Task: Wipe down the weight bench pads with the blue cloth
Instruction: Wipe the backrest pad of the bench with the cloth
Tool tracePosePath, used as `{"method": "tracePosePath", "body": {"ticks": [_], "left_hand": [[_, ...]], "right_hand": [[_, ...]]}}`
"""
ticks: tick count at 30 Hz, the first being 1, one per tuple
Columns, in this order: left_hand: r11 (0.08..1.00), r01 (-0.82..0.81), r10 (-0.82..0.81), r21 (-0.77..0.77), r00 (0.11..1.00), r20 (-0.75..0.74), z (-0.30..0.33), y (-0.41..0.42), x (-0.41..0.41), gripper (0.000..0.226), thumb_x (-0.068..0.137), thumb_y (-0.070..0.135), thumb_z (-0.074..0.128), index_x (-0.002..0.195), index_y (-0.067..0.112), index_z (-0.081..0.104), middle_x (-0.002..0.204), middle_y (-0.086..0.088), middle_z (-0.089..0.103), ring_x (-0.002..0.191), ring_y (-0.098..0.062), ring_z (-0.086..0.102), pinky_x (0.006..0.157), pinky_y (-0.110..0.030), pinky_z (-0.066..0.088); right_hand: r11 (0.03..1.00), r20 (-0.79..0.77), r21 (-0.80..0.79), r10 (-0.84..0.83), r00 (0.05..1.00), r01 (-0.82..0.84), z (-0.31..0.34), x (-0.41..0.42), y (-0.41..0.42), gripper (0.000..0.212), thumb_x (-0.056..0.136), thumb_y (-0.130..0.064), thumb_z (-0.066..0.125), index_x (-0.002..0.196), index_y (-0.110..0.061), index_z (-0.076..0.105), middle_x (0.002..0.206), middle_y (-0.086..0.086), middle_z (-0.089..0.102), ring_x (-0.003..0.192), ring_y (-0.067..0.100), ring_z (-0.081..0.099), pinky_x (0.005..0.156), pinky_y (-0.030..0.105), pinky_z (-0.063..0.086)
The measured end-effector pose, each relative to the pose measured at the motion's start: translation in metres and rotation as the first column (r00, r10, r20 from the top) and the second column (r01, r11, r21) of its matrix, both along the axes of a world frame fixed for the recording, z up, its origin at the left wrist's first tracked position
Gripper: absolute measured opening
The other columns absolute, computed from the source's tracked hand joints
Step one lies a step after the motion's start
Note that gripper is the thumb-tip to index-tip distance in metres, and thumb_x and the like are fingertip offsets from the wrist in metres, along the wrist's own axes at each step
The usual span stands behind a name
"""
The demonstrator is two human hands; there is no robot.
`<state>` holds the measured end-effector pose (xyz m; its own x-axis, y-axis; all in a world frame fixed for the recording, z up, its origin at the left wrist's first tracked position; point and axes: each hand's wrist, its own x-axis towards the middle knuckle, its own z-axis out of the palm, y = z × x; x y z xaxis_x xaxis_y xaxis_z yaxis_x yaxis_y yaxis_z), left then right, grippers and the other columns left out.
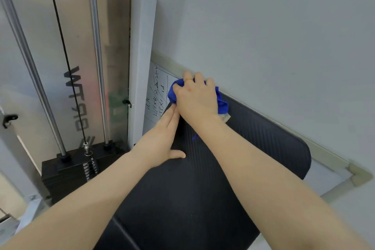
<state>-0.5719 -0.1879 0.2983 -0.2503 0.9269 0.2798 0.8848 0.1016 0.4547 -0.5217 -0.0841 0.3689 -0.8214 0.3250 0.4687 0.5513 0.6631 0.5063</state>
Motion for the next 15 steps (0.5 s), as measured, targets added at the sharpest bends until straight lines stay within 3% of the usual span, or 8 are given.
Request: {"method": "tracePosePath", "body": {"ticks": [4,7,9,11,13,15], "left_hand": [[0.993,-0.112,0.114,-0.032,0.991,0.067,-0.009,-0.026,-0.016,0.115,0.074,0.042,0.072,0.146,0.008,-0.011,0.158,-0.003,-0.009,0.146,-0.014,-0.003,0.113,-0.02,0.0],[0.974,-0.157,0.173,-0.163,0.981,0.088,-0.023,-0.048,-0.031,0.117,0.073,0.045,0.072,0.147,0.008,-0.01,0.159,-0.004,-0.007,0.147,-0.015,0.0,0.116,-0.023,0.003],[0.955,-0.155,0.193,-0.254,0.973,0.13,-0.034,-0.057,-0.036,0.119,0.07,0.047,0.073,0.148,0.009,-0.009,0.159,-0.003,-0.004,0.147,-0.017,0.005,0.119,-0.028,0.009],[0.945,-0.156,0.209,-0.288,0.964,0.164,-0.043,-0.059,-0.036,0.121,0.068,0.048,0.075,0.148,0.01,-0.007,0.159,-0.003,0.001,0.146,-0.019,0.009,0.119,-0.031,0.013],[0.949,-0.179,0.225,-0.261,0.961,0.161,-0.051,-0.054,-0.033,0.123,0.067,0.047,0.077,0.148,0.009,-0.007,0.159,-0.005,0.003,0.146,-0.02,0.007,0.118,-0.031,0.012],[0.959,-0.179,0.213,-0.22,0.967,0.142,-0.056,-0.045,-0.029,0.12,0.067,0.045,0.077,0.148,0.006,-0.003,0.158,-0.007,0.009,0.145,-0.023,0.01,0.118,-0.031,0.013]], "right_hand": [[0.997,-0.041,0.013,0.078,0.996,-0.077,-0.014,0.031,-0.004,0.022,0.06,-0.02,0.071,0.082,-0.02,0.07,0.088,0.006,0.061,0.072,0.026,0.051,0.06,0.033,0.036],[0.997,0.093,-0.002,0.079,0.993,-0.079,-0.033,0.056,-0.017,0.032,0.053,-0.023,0.077,0.084,-0.021,0.07,0.091,0.007,0.063,0.07,0.026,0.051,0.059,0.034,0.039],[0.993,0.153,0.064,0.09,0.984,-0.101,-0.018,0.056,-0.011,0.028,0.052,-0.02,0.077,0.079,-0.021,0.07,0.09,0.008,0.064,0.069,0.027,0.052,0.058,0.033,0.038],[0.992,0.098,0.119,0.017,0.995,-0.029,0.009,0.048,0.003,0.018,0.062,-0.015,0.071,0.08,-0.019,0.069,0.091,0.01,0.061,0.073,0.028,0.051,0.059,0.034,0.033],[0.996,-0.03,0.069,-0.046,0.999,0.048,0.023,0.038,0.013,0.018,0.072,-0.007,0.061,0.087,-0.015,0.066,0.096,0.014,0.057,0.079,0.031,0.049,0.062,0.037,0.026],[0.992,-0.123,0.068,-0.098,0.987,0.107,0.01,0.033,0.011,0.024,0.068,-0.001,0.058,0.088,-0.012,0.065,0.098,0.016,0.057,0.078,0.031,0.049,0.062,0.036,0.024]]}}
